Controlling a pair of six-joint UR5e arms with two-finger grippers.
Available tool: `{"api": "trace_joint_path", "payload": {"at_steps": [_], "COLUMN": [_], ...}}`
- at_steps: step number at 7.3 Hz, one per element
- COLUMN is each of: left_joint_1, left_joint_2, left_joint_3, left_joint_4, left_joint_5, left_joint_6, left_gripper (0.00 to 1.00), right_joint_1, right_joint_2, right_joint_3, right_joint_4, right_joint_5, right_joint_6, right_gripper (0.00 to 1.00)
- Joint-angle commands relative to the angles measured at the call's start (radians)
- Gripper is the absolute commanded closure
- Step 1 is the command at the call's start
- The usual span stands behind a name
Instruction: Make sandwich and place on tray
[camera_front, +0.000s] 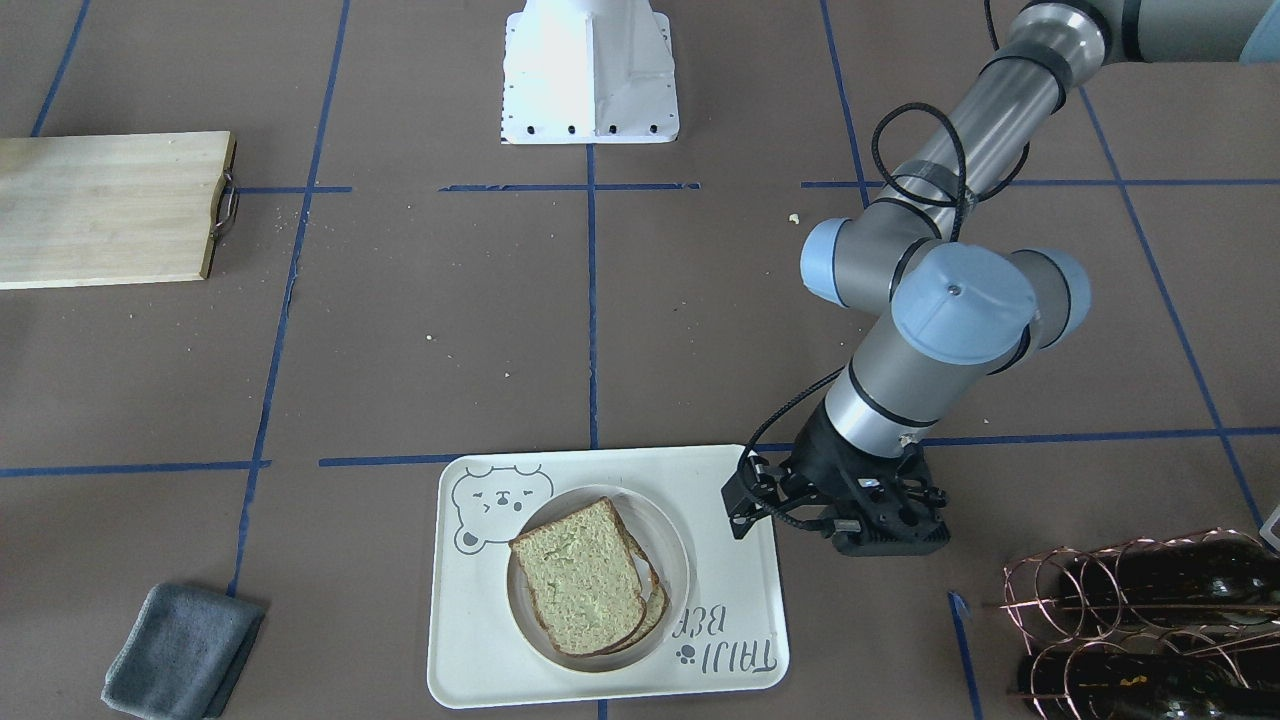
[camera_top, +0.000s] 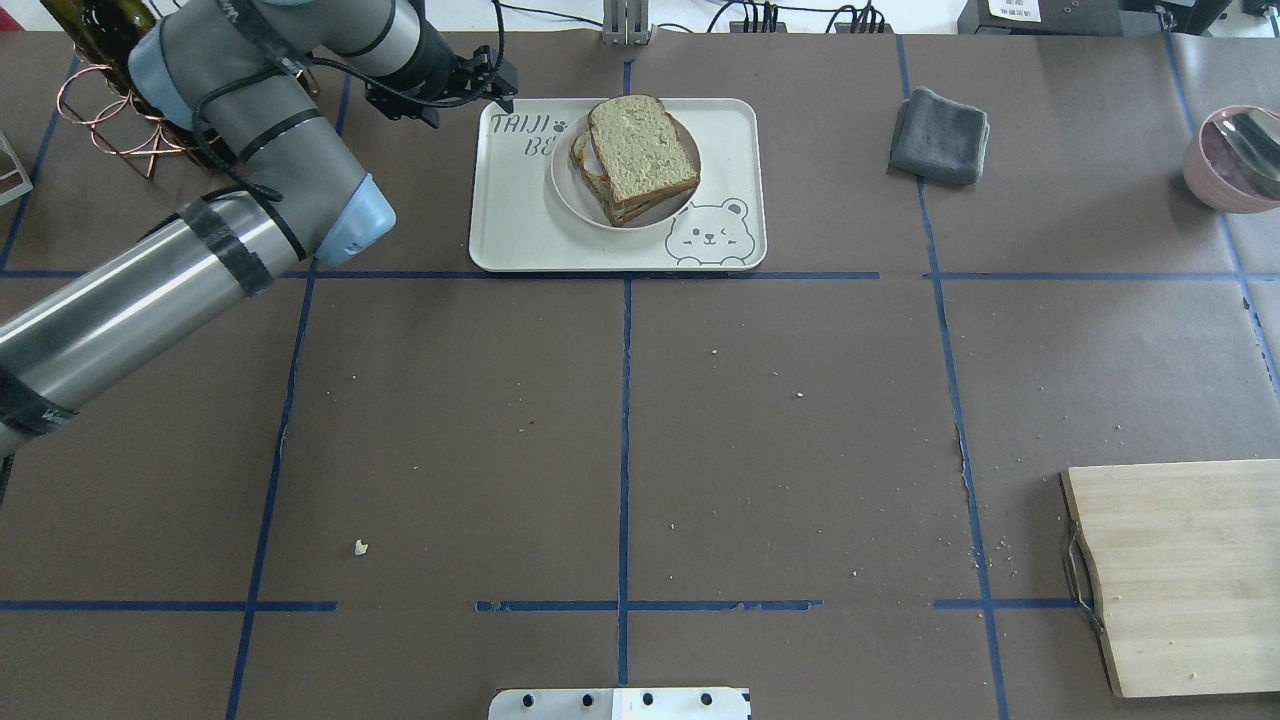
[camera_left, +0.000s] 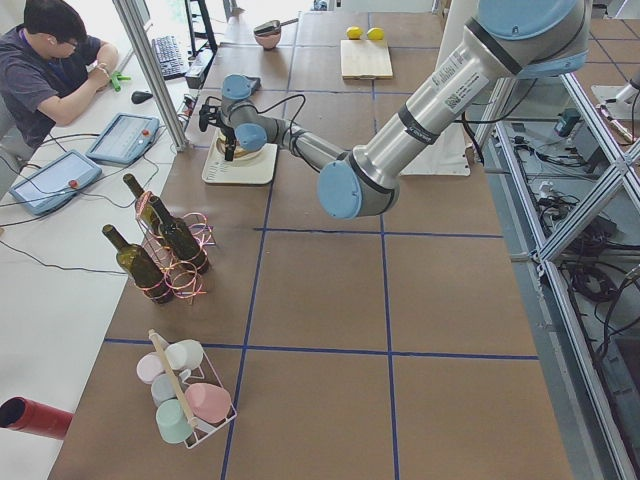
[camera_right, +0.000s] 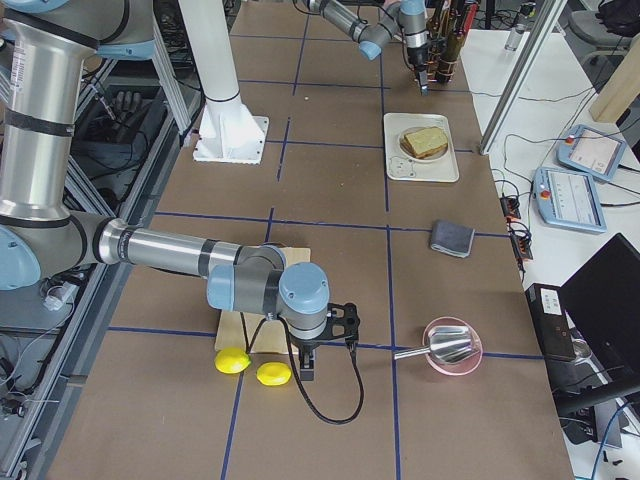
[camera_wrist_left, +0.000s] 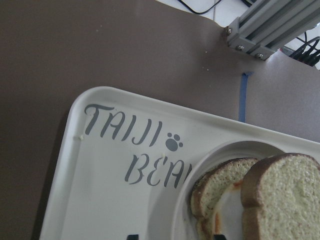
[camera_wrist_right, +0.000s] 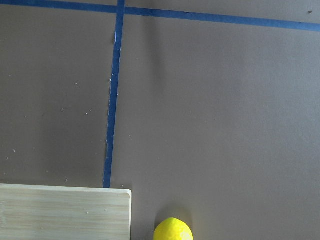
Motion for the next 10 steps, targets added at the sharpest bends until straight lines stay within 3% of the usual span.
{"api": "trace_joint_path", "payload": {"at_steps": [1,2,3,4,6,7,10], "left_joint_1": [-0.038,-0.078,-0.127,-0.208,-0.395,-0.491,-0.668], "left_joint_2": [0.210,0.310,0.376,0.424,0.531,0.611,0.827], "left_joint_3": [-0.310,-0.465,-0.556,-0.582,-0.566,-0.563,-0.518], "left_joint_4": [0.173,0.274,0.373,0.447,0.554,0.563,0.548], "left_joint_5": [-0.005,-0.005,-0.006,-0.023,-0.124,-0.129,-0.174], "left_joint_6": [0.192,0.345,0.500,0.635,0.929,1.070,1.197], "left_gripper": [0.00,0.00,0.00,0.00,0.00,0.00,0.00], "right_joint_1": [0.000,0.000,0.000,0.001,0.001,0.001,0.001], "right_joint_2": [-0.001,-0.001,-0.004,-0.008,-0.010,-0.010,-0.008], "right_joint_3": [-0.008,-0.012,-0.018,-0.022,-0.021,-0.021,-0.015], "right_joint_4": [0.023,0.024,0.024,0.024,0.024,0.024,0.026], "right_joint_5": [0.001,0.002,0.004,0.004,0.004,0.004,0.005], "right_joint_6": [0.002,0.002,0.001,0.001,-0.002,-0.002,0.001], "right_gripper": [0.00,0.00,0.00,0.00,0.00,0.00,0.00]}}
